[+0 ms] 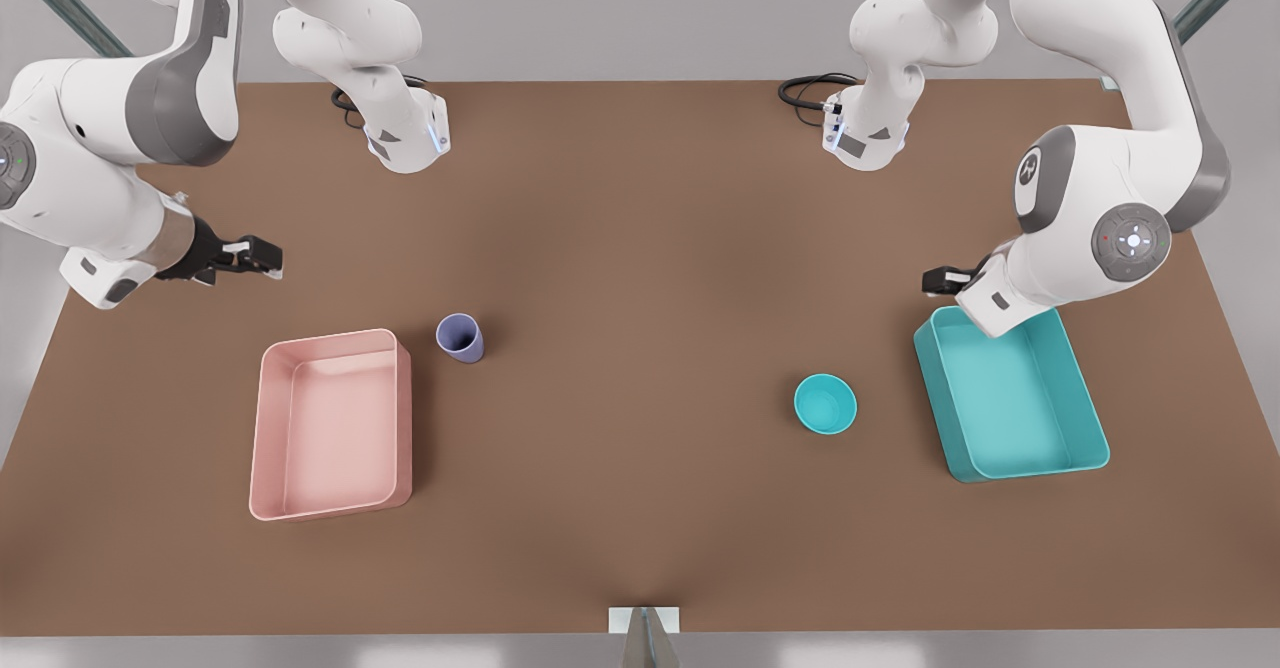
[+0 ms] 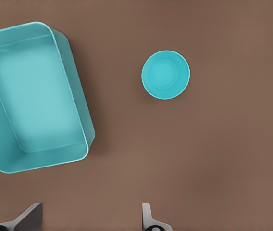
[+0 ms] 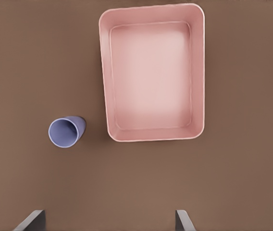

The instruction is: Put the bowls and cups in different boxes

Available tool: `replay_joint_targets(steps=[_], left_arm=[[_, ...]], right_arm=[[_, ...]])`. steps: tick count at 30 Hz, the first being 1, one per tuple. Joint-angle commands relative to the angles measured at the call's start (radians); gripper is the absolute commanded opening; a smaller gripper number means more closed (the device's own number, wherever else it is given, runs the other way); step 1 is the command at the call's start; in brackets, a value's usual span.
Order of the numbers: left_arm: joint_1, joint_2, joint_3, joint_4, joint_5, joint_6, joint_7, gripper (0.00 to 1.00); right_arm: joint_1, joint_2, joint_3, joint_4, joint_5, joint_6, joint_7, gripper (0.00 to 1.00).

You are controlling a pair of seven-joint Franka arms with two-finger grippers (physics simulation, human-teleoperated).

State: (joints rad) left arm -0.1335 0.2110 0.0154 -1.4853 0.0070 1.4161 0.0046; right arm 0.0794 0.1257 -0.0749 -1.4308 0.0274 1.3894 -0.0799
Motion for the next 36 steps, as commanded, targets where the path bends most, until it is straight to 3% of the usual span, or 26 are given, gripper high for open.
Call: replay_joint_targets(steps=[1,5,8,11,17,24,25,26,28,29,34,36], left_arm=[[0.0,-0.001,0.0,0.0,0.002,0.007,0.02,1.0],[-0.014,0.137,-0.003,0.0,-0.08,0.092,0.012,1.0],[-0.021,0.36,-0.008,-0.001,-0.194,0.368,0.028,1.0],[-0.021,0.461,-0.017,-0.001,-0.193,0.564,0.035,1.0],[-0.002,0.513,-0.02,-0.012,-0.193,0.616,0.046,1.0],[-0.002,0.57,-0.046,-0.032,-0.197,0.613,0.043,1.0],[0.003,0.57,-0.046,-0.032,-0.197,0.612,0.044,0.9],[0.003,0.57,-0.048,-0.032,-0.197,0.612,0.04,0.63],[0.012,0.57,-0.051,-0.032,-0.197,0.61,0.046,0.27],[0.015,0.57,-0.052,-0.03,-0.197,0.607,0.046,0.21],[0.017,0.555,-0.058,-0.006,-0.205,0.526,0.032,0.21],[0.018,0.512,-0.064,0.039,-0.205,0.403,-0.014,0.21]], right_arm=[[0.002,0.002,0.0,0.001,-0.001,0.017,-0.023,1.0],[0.183,0.184,0.003,0.047,0.009,0.169,-0.006,1.0],[0.25,0.262,0.004,0.036,0.019,0.237,-0.004,1.0],[0.252,0.224,0.001,-0.158,0.019,0.405,-0.003,1.0],[0.286,0.058,0.0,-0.557,-0.009,0.767,0.039,1.0],[0.3,0.078,0.001,-0.743,-0.021,1.013,0.057,1.0],[0.306,0.078,0.001,-0.754,-0.02,1.021,0.057,1.0],[0.31,0.078,0.001,-0.766,-0.02,1.031,0.057,1.0],[0.31,0.086,0.001,-0.795,-0.02,1.077,0.057,1.0],[0.31,0.088,0.001,-0.806,-0.02,1.086,0.057,1.0],[0.309,0.094,0.001,-0.847,-0.02,1.145,0.057,1.0],[0.309,0.115,0.001,-0.85,-0.02,1.159,0.057,1.0]])
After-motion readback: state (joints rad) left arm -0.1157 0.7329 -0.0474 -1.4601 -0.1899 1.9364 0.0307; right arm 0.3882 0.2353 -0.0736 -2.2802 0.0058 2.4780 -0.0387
